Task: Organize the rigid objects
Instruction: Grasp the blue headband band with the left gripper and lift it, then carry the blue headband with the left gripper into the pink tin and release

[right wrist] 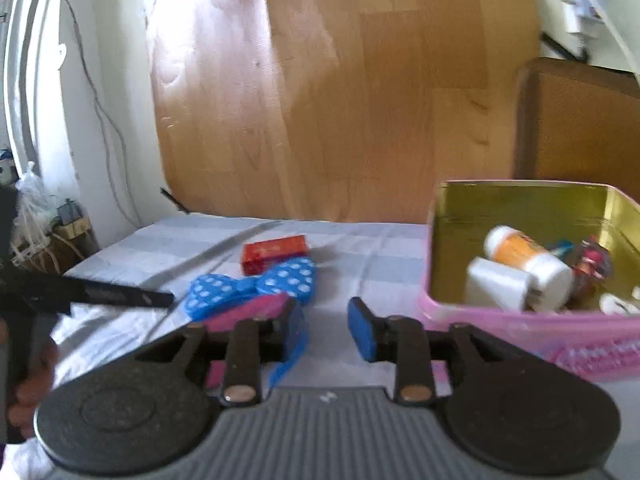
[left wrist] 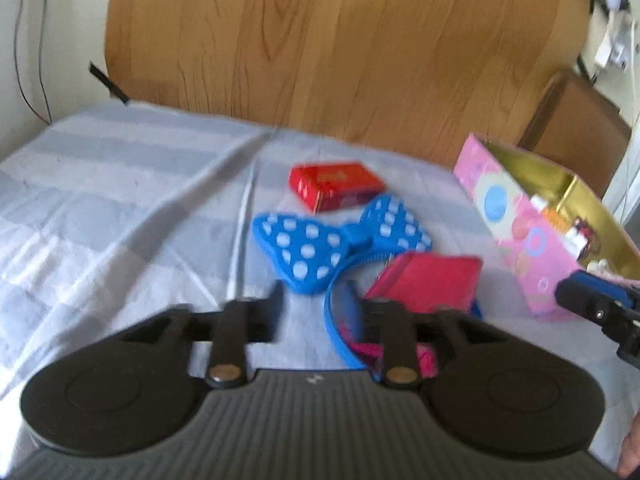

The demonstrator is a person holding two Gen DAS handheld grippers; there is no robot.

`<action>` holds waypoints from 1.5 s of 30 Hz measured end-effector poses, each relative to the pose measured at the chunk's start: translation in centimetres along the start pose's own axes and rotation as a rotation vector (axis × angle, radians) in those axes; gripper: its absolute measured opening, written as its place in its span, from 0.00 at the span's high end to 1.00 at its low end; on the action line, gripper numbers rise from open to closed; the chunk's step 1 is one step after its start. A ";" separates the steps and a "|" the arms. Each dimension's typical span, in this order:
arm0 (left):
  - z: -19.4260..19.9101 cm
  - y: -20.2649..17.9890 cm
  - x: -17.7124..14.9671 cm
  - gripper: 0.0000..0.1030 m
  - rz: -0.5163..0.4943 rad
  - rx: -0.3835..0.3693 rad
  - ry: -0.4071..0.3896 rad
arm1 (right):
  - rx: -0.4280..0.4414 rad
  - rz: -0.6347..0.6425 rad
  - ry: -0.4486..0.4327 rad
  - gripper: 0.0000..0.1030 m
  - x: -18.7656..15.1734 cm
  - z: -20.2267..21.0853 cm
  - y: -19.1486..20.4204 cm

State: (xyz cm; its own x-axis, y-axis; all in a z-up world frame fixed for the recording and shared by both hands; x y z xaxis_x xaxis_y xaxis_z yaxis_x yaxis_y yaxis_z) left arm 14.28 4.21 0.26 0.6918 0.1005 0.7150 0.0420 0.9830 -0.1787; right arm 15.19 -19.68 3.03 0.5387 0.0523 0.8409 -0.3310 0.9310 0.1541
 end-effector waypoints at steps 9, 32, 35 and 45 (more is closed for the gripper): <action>-3.5 0.8 0.2 0.67 -0.022 0.009 0.007 | -0.094 0.263 0.153 0.88 -3.1 -7.4 3.7; -2.9 -18.5 8.2 0.95 -0.261 -0.241 -0.169 | -0.468 0.183 -0.242 0.90 3.5 -0.1 -6.3; -5.9 -23.0 8.9 0.96 -0.298 -0.264 -0.126 | -0.521 0.118 -0.225 0.89 3.5 0.0 -10.9; -14.5 -31.0 10.9 0.92 -0.355 -0.155 0.047 | -0.529 -0.003 -0.169 0.66 3.2 -2.8 -19.6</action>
Point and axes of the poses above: each gripper's, at about its wrist camera, not at the fingertips, and z roughly against the way its jaws point, y to its left, x to its top, the point moved 3 cm from there along -z, roughly the way its jaws point, and after that the axes turned 4 degrees about y, right-handed, at the moved point
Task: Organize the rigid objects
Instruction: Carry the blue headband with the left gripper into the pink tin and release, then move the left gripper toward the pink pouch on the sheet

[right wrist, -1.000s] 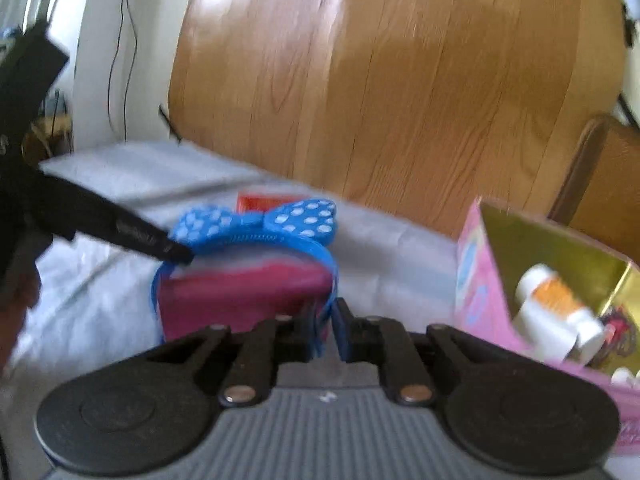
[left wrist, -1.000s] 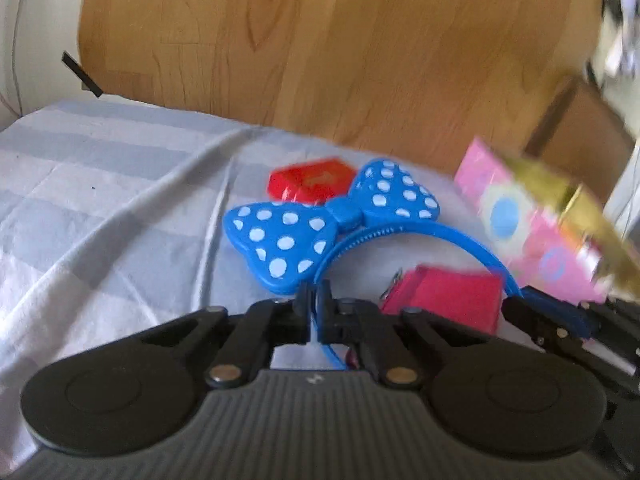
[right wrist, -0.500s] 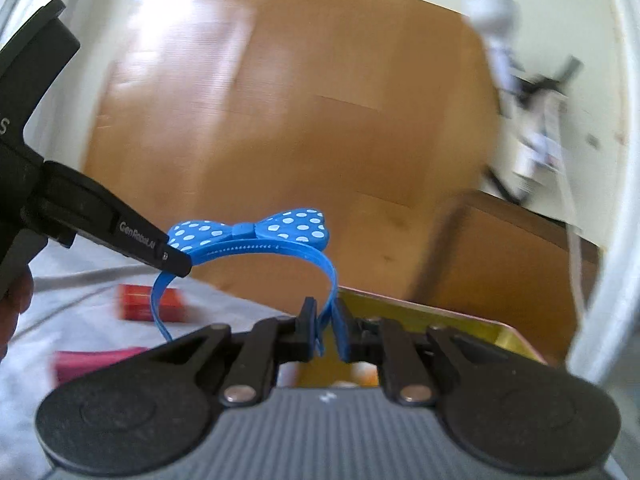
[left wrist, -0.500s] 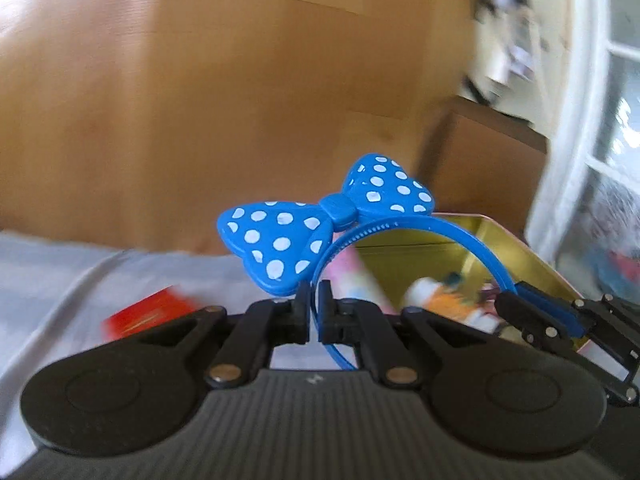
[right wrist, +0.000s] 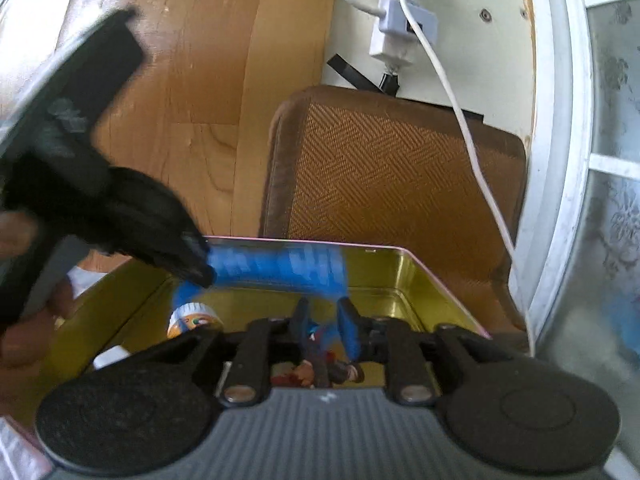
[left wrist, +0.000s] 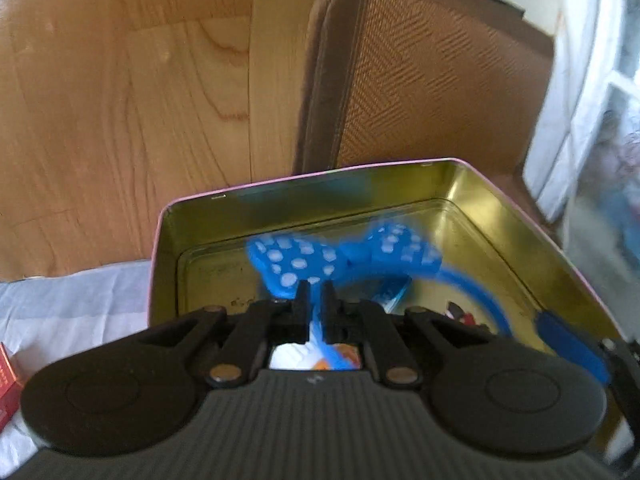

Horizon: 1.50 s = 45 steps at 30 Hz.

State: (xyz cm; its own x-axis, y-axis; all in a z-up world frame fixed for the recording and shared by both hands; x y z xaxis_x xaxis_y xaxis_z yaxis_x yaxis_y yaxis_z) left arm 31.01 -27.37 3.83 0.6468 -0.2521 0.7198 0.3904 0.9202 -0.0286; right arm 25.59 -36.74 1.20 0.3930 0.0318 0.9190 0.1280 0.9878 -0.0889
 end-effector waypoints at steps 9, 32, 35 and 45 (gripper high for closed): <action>4.2 0.1 -1.1 0.91 0.040 -0.016 -0.062 | 0.075 -0.080 -0.067 0.61 -0.2 2.1 -2.1; 18.0 5.7 -15.6 0.68 0.033 0.096 -0.141 | 0.281 -0.218 0.007 0.60 -5.1 15.4 3.1; 18.7 7.1 -16.3 0.68 0.047 0.114 -0.150 | 0.299 -0.193 0.020 0.60 -5.1 15.9 4.6; 19.4 12.8 -18.6 0.68 0.117 0.190 -0.155 | 0.361 -0.098 0.062 0.59 -4.7 15.9 10.3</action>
Point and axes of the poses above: each gripper's, at about its wrist camera, not at the fingertips, and z roughly against the way its jaws point, y to its left, x to its top, the point moved 3 cm from there along -z, roughly the way its jaws point, and after that the axes turned 4 degrees about y, right-handed, at the moved point
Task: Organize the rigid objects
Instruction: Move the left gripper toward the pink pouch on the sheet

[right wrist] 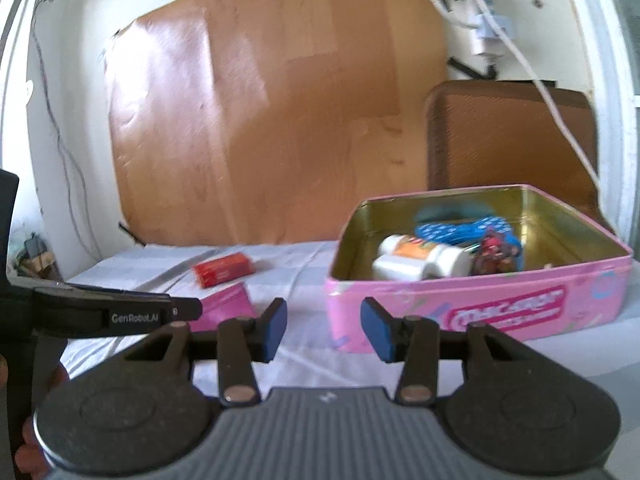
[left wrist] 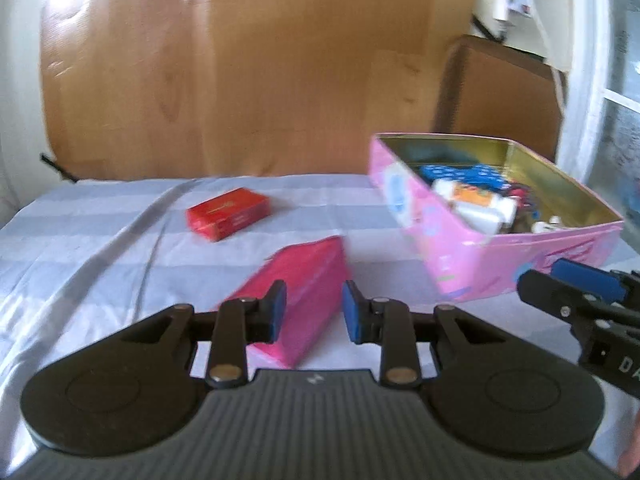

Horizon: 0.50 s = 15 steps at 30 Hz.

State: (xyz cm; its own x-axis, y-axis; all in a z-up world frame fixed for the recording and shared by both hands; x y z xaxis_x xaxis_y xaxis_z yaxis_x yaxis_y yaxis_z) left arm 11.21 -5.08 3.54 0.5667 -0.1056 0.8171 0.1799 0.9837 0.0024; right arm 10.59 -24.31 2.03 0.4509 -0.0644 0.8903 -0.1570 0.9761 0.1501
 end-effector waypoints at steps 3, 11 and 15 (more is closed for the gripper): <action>-0.5 2.2 -0.5 0.62 0.024 0.036 0.009 | 0.020 0.031 0.022 0.59 -0.1 -1.0 1.5; -1.2 6.1 -1.0 0.53 0.075 0.074 0.014 | 0.082 0.106 0.071 0.58 0.0 -3.6 5.6; -1.7 7.5 -1.0 0.54 0.102 0.087 0.018 | 0.096 0.133 0.093 0.58 -0.1 -4.4 6.9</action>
Point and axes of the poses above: each gripper's, at about its wrist camera, not at the fingertips, and z roughly against the way its jaws point, y to its left, x to its top, the point moved 3 cm from there along -z, roughly the way its jaws point, and after that the axes turned 4 degrees about y, right-handed, at the moved point
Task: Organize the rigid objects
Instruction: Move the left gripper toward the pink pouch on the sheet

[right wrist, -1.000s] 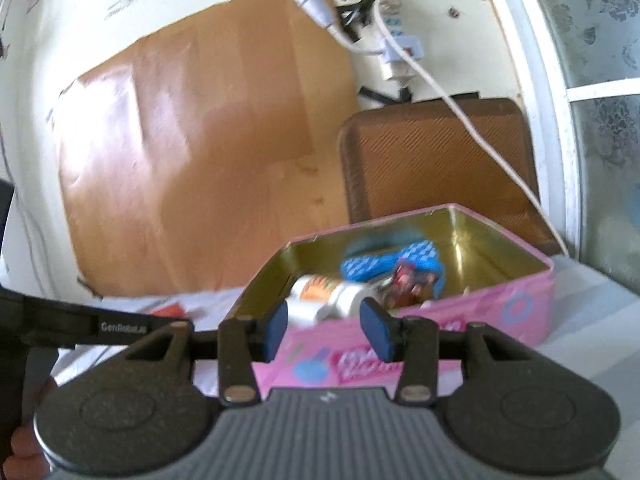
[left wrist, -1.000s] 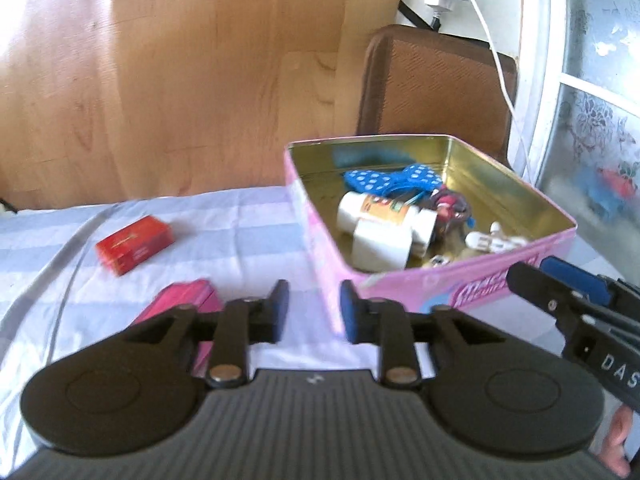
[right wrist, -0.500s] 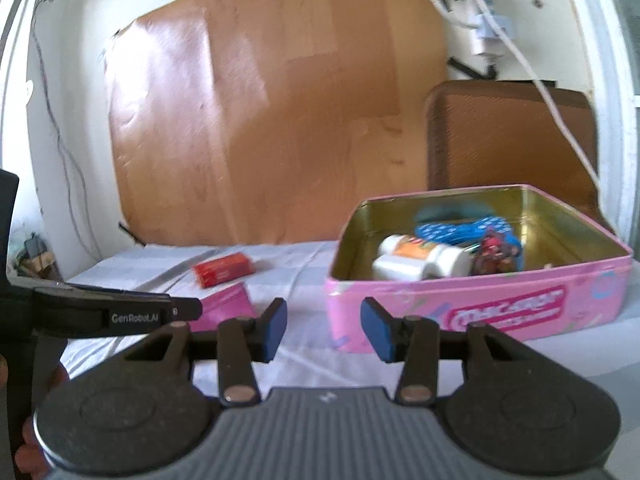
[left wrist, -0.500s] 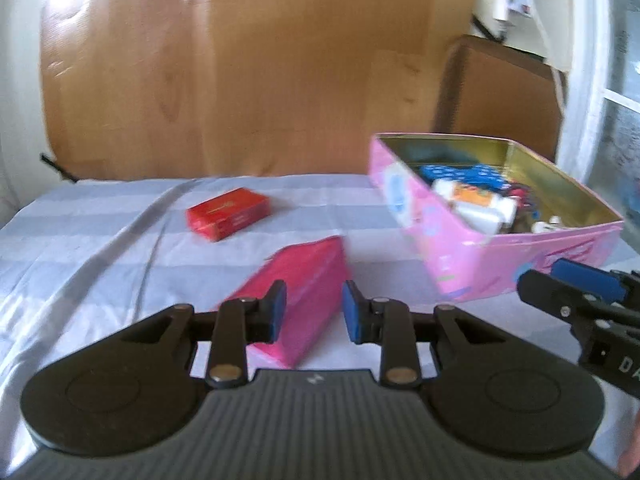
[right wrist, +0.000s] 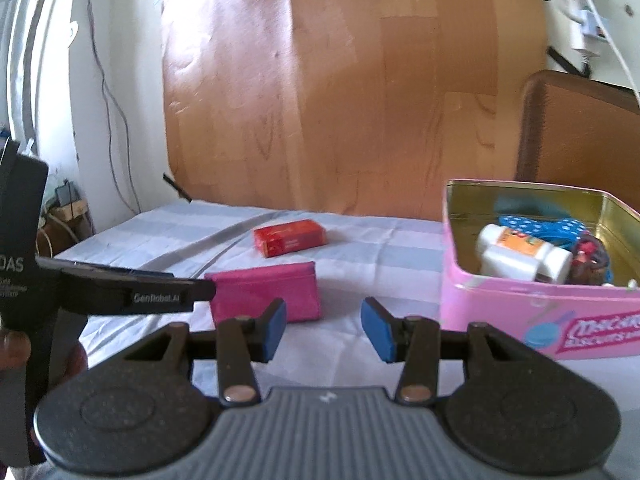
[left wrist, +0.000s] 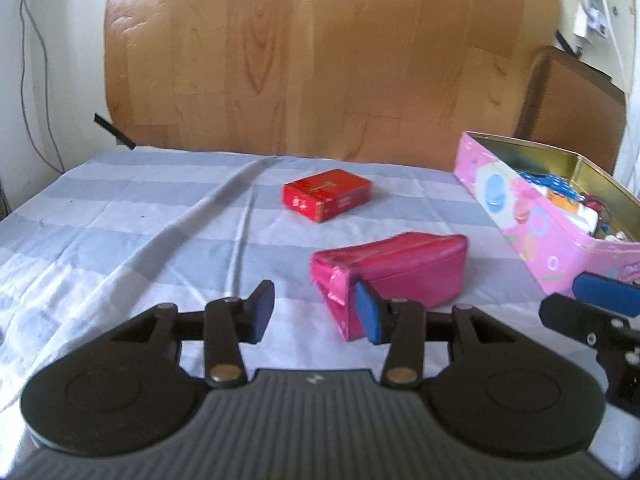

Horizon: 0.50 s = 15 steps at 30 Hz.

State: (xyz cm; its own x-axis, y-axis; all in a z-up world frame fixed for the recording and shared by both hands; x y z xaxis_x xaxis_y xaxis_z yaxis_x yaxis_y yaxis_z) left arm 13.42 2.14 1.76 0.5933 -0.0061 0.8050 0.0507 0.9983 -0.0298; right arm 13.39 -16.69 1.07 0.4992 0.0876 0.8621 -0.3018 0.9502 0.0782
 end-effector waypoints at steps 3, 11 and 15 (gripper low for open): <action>-0.5 1.1 0.0 0.54 0.014 0.012 0.003 | 0.005 0.013 0.013 0.58 0.2 -0.6 0.5; -3.0 6.1 1.0 0.55 0.111 0.118 0.005 | 0.015 0.016 0.021 0.58 1.6 -2.2 0.7; -4.5 6.9 0.0 0.55 0.136 0.128 0.048 | 0.013 0.019 0.035 0.57 1.3 -2.7 0.7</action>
State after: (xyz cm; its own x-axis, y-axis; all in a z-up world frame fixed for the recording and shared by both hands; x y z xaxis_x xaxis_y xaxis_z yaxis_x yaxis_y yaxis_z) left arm 17.40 8.77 -1.15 0.6257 0.1293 0.7693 -0.1332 0.9894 -0.0579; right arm 16.06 -15.12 0.87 0.5216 0.1160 0.8453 -0.3216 0.9444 0.0688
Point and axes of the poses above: each gripper's, at about its wrist camera, not at the fingertips, and z roughly against the way its jaws point, y to its left, x to its top, the point moved 3 cm from there along -z, roughly the way its jaws point, and after that the axes turned 4 degrees about y, right-handed, at the moved point
